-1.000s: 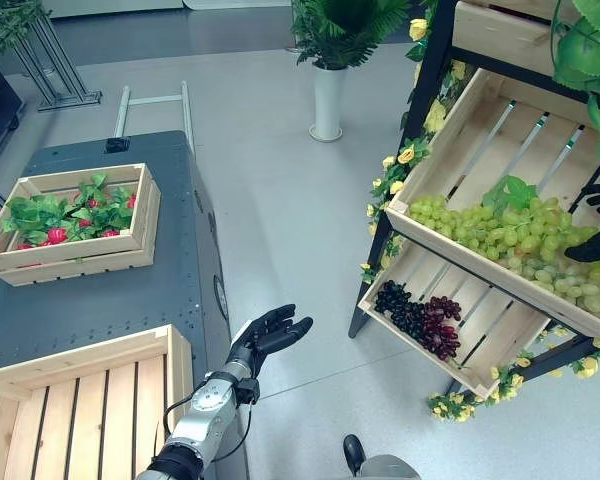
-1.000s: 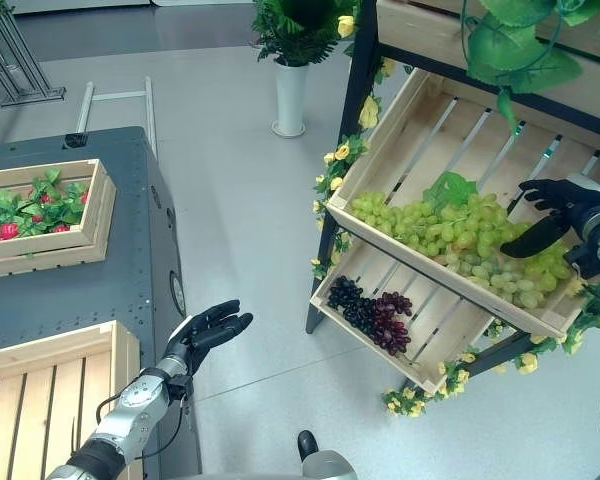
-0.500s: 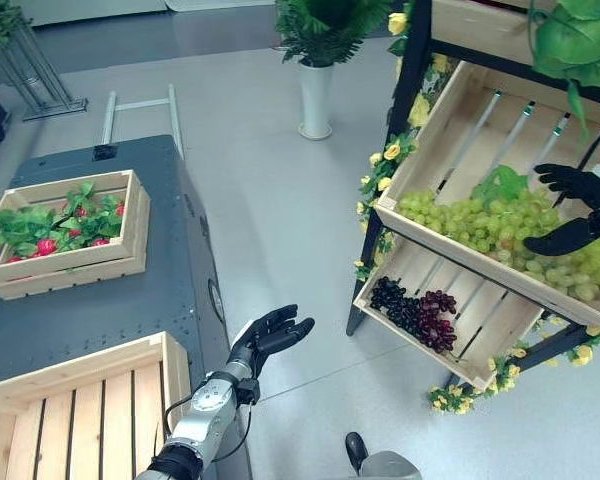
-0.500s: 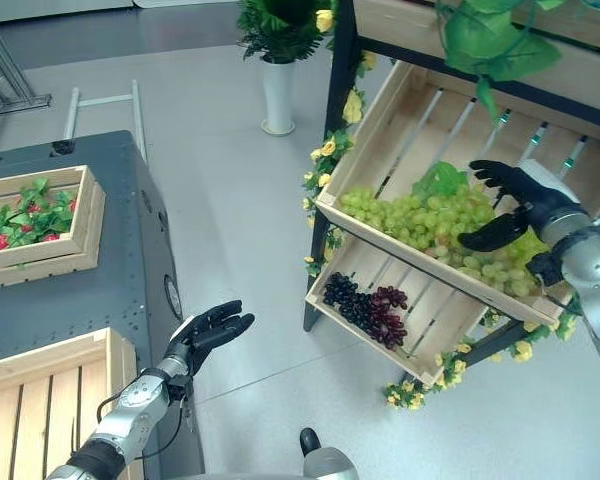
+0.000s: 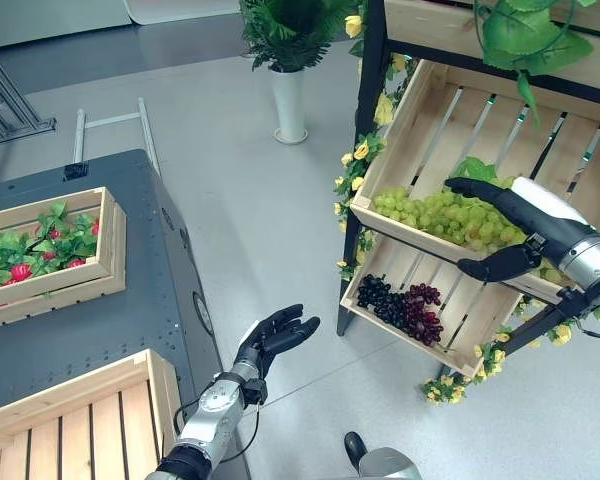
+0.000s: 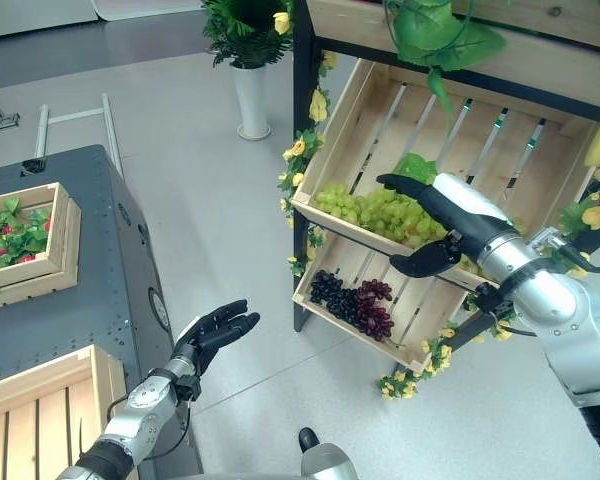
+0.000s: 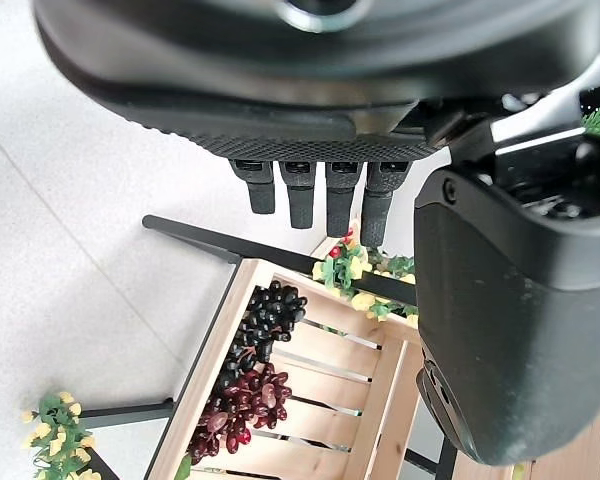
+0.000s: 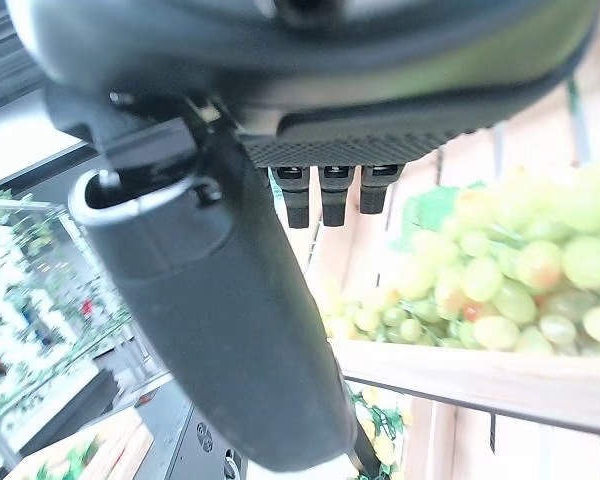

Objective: Pick up the fruits from the basket on one side to the basket on the other side

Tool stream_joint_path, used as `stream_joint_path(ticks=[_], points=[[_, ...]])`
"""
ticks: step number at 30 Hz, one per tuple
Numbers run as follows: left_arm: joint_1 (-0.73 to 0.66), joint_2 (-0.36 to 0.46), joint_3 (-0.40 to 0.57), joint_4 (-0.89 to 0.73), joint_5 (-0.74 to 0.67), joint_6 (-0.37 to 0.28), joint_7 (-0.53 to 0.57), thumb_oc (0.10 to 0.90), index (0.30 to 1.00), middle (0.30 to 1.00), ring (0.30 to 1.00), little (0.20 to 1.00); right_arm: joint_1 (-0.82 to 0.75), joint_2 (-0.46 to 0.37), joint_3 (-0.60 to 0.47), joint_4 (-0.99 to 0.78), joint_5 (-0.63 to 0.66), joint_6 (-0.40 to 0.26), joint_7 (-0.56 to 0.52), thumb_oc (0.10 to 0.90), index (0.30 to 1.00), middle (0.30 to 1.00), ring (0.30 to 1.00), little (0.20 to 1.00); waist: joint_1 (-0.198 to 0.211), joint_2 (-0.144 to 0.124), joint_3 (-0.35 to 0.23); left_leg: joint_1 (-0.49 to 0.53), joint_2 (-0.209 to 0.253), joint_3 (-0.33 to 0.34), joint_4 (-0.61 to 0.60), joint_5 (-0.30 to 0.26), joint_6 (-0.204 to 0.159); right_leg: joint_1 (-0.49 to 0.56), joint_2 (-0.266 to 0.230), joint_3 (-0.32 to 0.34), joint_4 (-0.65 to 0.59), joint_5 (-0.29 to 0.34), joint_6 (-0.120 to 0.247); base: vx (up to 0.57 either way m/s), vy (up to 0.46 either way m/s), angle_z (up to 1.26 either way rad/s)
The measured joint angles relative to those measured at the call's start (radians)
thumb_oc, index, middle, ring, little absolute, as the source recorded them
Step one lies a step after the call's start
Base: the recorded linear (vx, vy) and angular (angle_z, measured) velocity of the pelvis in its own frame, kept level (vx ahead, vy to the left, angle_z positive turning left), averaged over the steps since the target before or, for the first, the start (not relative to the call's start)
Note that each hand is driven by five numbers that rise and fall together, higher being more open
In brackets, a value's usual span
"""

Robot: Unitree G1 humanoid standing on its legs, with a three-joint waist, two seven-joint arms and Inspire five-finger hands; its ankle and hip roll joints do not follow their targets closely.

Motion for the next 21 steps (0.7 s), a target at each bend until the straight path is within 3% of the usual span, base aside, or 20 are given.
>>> stream_joint_path(ticks=[9, 13, 17, 21], points=[[0.005, -0.003, 0.001, 0.001, 0.001, 0.000, 0.002, 0.800, 0.900, 0.900, 0.900, 0.900, 0.017, 0.012, -0.002, -0.105, 0.005, -0.052, 0.046, 0.800, 0.900, 0.900, 0.900, 0.900, 0.001, 0.020, -0.012, 0.002, 0.000, 0.005, 0.000, 0.000, 0.000, 0.000, 0.000, 0.004, 0.000, 0.001, 0.001, 0.00, 0.001, -0.02], [0.010, -0.013, 0.008, 0.003, 0.019, 0.000, 0.004, 0.800, 0.900, 0.900, 0.900, 0.900, 0.017, 0.056, -0.002, -0.148, -0.004, -0.090, 0.058, 0.800, 0.900, 0.900, 0.900, 0.900, 0.004, 0.021, -0.017, 0.002, 0.000, 0.004, 0.000, 0.000, 0.000, 0.000, 0.000, 0.003, 0.000, 0.001, 0.001, 0.00, 0.000, 0.00], [0.011, -0.034, 0.007, 0.028, 0.019, 0.000, 0.009, 0.800, 0.900, 0.900, 0.900, 0.900, 0.017, 0.084, -0.001, -0.166, -0.158, -0.181, 0.040, 0.800, 0.900, 0.900, 0.900, 0.900, 0.005, 0.023, -0.023, -0.003, 0.000, 0.003, 0.000, 0.000, 0.000, 0.000, -0.001, 0.002, 0.000, 0.001, 0.001, 0.00, 0.000, 0.00], [0.024, -0.042, 0.007, 0.034, 0.041, 0.000, 0.009, 0.800, 0.900, 0.900, 0.900, 0.900, 0.016, 0.092, 0.005, -0.193, -0.345, -0.289, -0.060, 0.800, 0.900, 0.900, 0.900, 0.900, 0.010, 0.029, -0.027, -0.005, 0.001, 0.001, 0.000, 0.000, -0.001, -0.001, -0.001, -0.001, 0.000, 0.001, 0.001, 0.00, -0.005, 0.01]])
